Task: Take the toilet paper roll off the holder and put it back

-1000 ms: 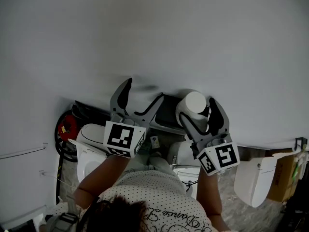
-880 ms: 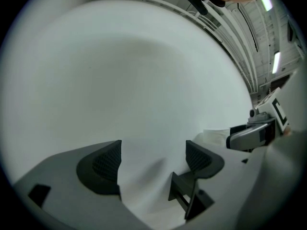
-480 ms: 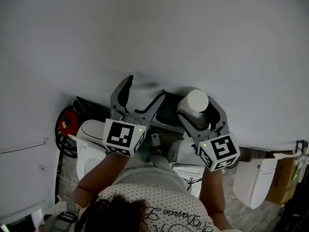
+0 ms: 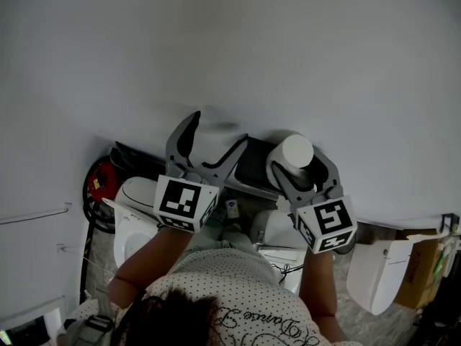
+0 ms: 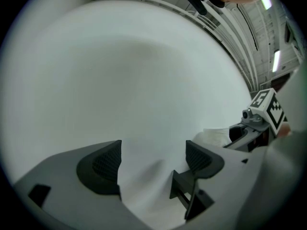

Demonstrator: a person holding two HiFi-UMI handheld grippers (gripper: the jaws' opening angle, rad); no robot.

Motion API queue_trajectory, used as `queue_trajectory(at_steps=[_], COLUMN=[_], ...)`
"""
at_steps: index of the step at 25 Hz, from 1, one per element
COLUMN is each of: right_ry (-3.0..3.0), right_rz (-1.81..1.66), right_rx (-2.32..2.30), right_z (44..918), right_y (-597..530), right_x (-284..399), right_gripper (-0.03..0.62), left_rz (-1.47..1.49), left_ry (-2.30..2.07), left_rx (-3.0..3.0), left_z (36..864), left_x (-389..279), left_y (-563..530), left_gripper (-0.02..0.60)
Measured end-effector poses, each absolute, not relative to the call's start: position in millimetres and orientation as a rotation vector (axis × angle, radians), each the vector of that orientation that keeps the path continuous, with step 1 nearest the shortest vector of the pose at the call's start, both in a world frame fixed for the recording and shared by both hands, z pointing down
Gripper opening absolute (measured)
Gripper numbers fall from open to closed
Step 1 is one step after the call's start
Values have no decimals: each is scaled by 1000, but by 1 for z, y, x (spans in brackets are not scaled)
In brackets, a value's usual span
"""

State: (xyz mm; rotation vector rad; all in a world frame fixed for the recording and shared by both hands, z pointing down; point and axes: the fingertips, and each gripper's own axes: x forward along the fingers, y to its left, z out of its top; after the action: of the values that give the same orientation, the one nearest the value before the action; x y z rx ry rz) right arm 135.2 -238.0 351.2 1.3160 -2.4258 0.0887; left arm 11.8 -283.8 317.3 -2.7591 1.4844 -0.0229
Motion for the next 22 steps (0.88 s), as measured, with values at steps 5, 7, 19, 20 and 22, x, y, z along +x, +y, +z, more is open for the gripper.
queue_trajectory(at_steps=[5, 7, 19, 20, 22], right_ry=[-2428, -2429, -2460, -2462, -2472], right_rz=[86, 85, 48, 45, 37], right_rx=[1316, 1317, 1266, 1263, 1247], right_z=[352, 353, 356, 356, 355], right_y=[-238, -238, -237, -237, -237], right_x=[136, 135, 133, 133, 133], right_gripper=[290, 290, 288, 288, 288], left_rz=[-29, -29, -12, -10, -8], left_ry=[1476, 1474, 1458, 1458, 1456], left_rx=[-2765, -2766, -2782, -2782, -2782], left_z=[319, 319, 320, 319, 319], left_x=[13, 13, 13, 13, 14], left_y=[-283, -283, -281, -281, -281], left_gripper=[402, 402, 402, 402, 402])
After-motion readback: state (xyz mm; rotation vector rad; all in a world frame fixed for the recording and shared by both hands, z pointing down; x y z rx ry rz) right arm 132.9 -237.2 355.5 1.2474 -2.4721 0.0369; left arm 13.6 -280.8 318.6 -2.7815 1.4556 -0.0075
